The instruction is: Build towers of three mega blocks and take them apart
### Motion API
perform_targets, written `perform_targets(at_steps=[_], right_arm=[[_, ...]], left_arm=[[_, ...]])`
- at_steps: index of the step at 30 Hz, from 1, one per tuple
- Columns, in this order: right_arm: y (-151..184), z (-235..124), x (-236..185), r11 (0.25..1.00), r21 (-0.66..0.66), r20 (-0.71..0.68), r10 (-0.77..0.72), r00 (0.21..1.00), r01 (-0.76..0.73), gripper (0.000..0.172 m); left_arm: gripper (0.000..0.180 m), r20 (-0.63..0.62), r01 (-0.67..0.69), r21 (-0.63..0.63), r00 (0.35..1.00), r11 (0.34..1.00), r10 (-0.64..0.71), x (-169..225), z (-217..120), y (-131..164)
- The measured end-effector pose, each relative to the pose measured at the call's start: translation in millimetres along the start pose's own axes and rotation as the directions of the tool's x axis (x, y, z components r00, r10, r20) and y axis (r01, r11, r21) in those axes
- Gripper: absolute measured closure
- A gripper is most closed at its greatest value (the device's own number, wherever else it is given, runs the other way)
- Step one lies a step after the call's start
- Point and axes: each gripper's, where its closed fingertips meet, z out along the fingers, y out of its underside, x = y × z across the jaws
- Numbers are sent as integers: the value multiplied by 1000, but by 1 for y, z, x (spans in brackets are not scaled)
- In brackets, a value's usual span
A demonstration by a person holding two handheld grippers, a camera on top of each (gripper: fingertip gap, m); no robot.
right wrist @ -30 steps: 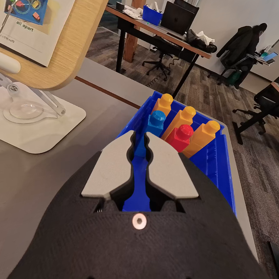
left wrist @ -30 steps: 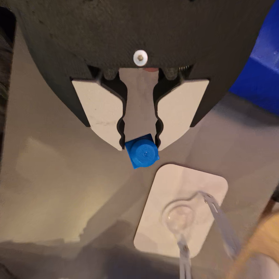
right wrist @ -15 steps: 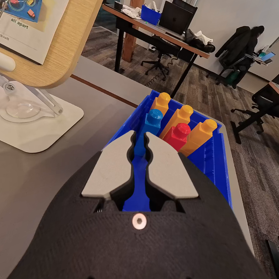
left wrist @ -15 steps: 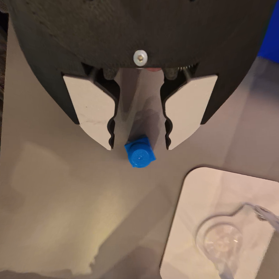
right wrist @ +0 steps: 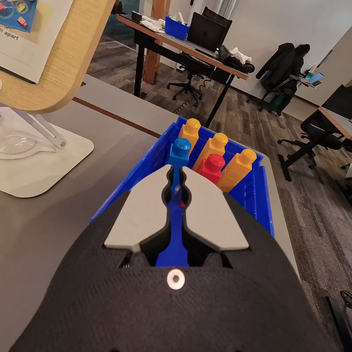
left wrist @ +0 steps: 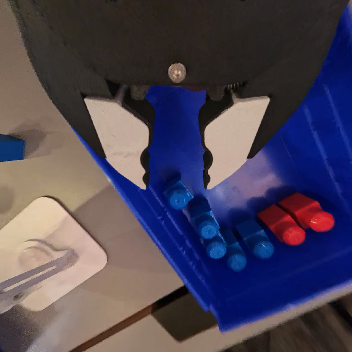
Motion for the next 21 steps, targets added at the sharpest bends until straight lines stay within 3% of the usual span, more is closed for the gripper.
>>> perform_targets(at_steps=[5, 12, 14, 17, 21], right_arm=[[5, 3, 0, 1000, -19, -7, -5, 1000, 5, 165], [6, 7, -3, 999, -35, 0, -19, 1000, 19, 165], [6, 6, -3, 999, -33, 0, -21, 1000, 21, 166], [5, 5, -2, 999, -30, 1, -20, 1000, 20, 166], [5, 4, -1, 999, -26, 1, -19, 1000, 19, 166]], left_arm=[[127, -5, 18, -94, 1000, 995, -19, -2, 43, 21], [130, 74, -35, -226, 996, 973, 53, -13, 61, 34], [158, 69, -56, -253, 995, 966, 76, -15, 67, 38], [175, 62, -38, -218, 997, 975, 53, -22, 71, 36], [149, 30, -37, -196, 999, 980, 43, -19, 70, 33]])
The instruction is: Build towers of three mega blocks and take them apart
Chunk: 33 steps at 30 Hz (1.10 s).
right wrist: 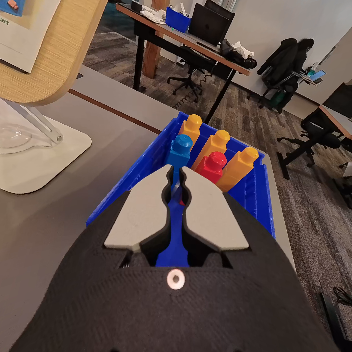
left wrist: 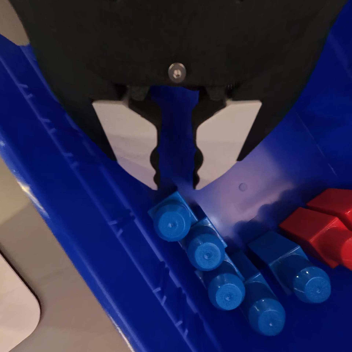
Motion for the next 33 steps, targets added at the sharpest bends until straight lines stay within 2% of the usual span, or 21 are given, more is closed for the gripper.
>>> perform_targets(at_steps=[5, 8, 11, 15, 17, 21, 25, 27, 29, 31, 33], right_arm=[[0, 0, -1, 1000, 0, 5, -1, 1000, 1, 166], [1, 1, -1, 1000, -5, 8, -1, 1000, 1, 166], [2, 2, -1, 1000, -9, 8, 1, 1000, -1, 166], [3, 2, -1, 1000, -13, 8, -1, 1000, 1, 166], [3, 2, -1, 1000, -13, 7, -3, 1000, 3, 166], [1, 1, -1, 1000, -10, 8, -3, 1000, 3, 166], [1, 1, -2, 1000, -12, 9, -8, 1000, 8, 166], [1, 1, -2, 1000, -11, 9, -8, 1000, 8, 166], [0, 1, -2, 1000, -8, 9, -5, 1000, 5, 166], [0, 1, -2, 1000, -9, 10, -5, 1000, 5, 166], [0, 1, -2, 1000, -9, 10, -7, 1000, 7, 166]], left_arm=[[112, 51, -140, -17, 989, 990, 141, -1, -2, -8], [108, 46, -215, -28, 975, 976, 216, -3, 2, -15], [116, 45, -320, -15, 946, 947, 321, -2, 7, -25], [118, 40, -232, -32, 972, 972, 233, -9, 14, -31], [130, 65, -212, -69, 974, 975, 216, -16, 15, -25], [141, 63, -129, -78, 989, 989, 134, -22, 13, -18], [145, 152, -83, -88, 984, 993, 96, -34, 6, -16], [142, 130, -43, -87, 990, 995, 54, -32, 4, -15], [136, 125, -36, -30, 991, 999, 39, -29, 3, -25], [123, 81, 0, -12, 997, 1000, 0, -22, 8, -29], [128, 80, 1, -29, 997, 1000, 1, -22, 15, -29]])
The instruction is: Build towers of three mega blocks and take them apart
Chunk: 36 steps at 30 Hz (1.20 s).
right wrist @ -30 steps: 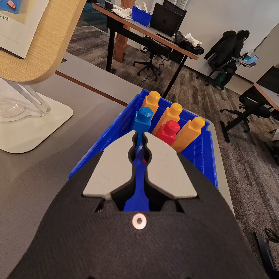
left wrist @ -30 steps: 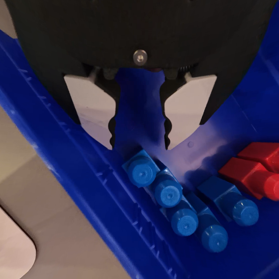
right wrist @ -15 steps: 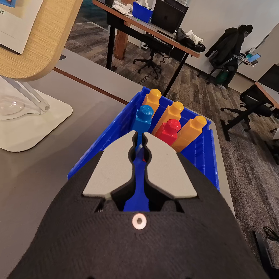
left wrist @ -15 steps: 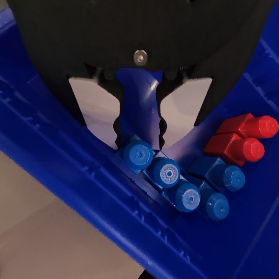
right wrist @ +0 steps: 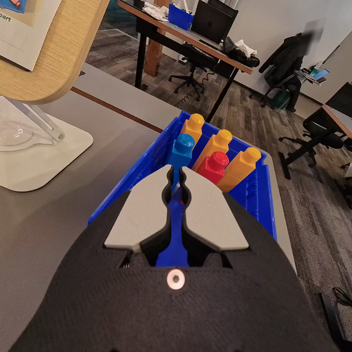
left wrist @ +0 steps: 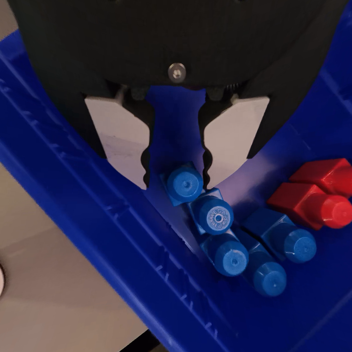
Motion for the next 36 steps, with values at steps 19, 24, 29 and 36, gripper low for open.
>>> perform_targets(at_steps=[19, 24, 29, 36], right_arm=[[-3, -1, -3, 1000, 10, 10, -7, 1000, 7, 166], [-3, -2, -2, 1000, 15, 10, 3, 1000, -3, 166], [-3, -2, -2, 1000, 17, 12, 3, 1000, -3, 166], [-4, -4, -2, 1000, 22, 12, 3, 1000, -3, 166]], left_arm=[[142, -75, -309, 233, 940, 922, 334, 108, -148, 15], [141, -202, -463, 243, 836, 853, 511, 205, -150, 51], [141, -321, -501, 171, 786, 848, 529, 248, -105, 85], [141, -352, -527, 124, 769, 841, 534, 263, -77, 101]])
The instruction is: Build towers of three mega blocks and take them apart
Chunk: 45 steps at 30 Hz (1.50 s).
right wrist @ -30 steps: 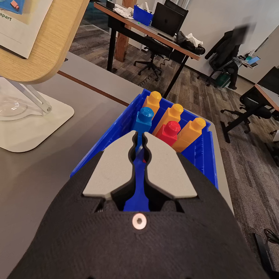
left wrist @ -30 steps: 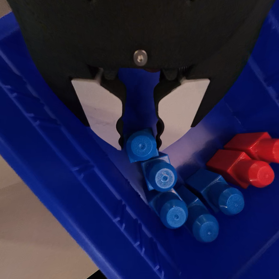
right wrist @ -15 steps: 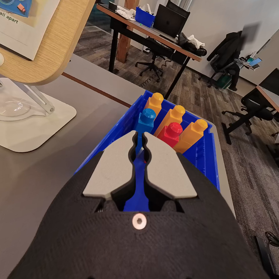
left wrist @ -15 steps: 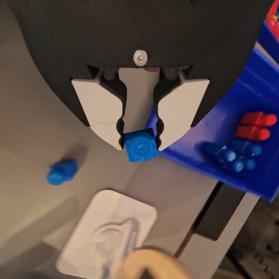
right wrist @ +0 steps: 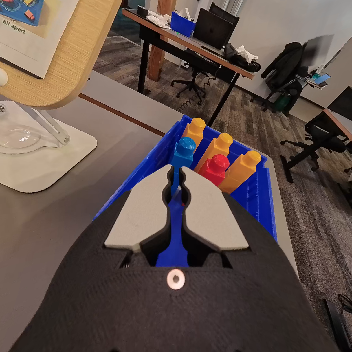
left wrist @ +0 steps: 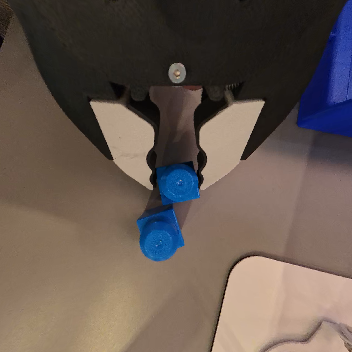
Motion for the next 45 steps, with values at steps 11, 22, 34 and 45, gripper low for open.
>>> perform_targets(at_steps=[11, 22, 34, 45], right_arm=[[-2, -1, 0, 1000, 6, -1, -2, 1000, 2, 166], [-1, -1, 0, 1000, 2, -2, -4, 1000, 4, 167], [-3, -2, -1, 1000, 6, 1, -15, 1000, 15, 167], [-7, -2, -7, 1000, 14, 11, -24, 1000, 24, 168]], left_arm=[[135, 311, 193, 278, 909, 941, -278, -127, -141, 1], [121, 455, 551, 174, 690, 816, -563, -293, -61, 63], [143, 381, 576, 170, 709, 799, -593, -309, -33, 60], [144, 303, 271, 223, 894, 937, -331, -149, -140, 14]])
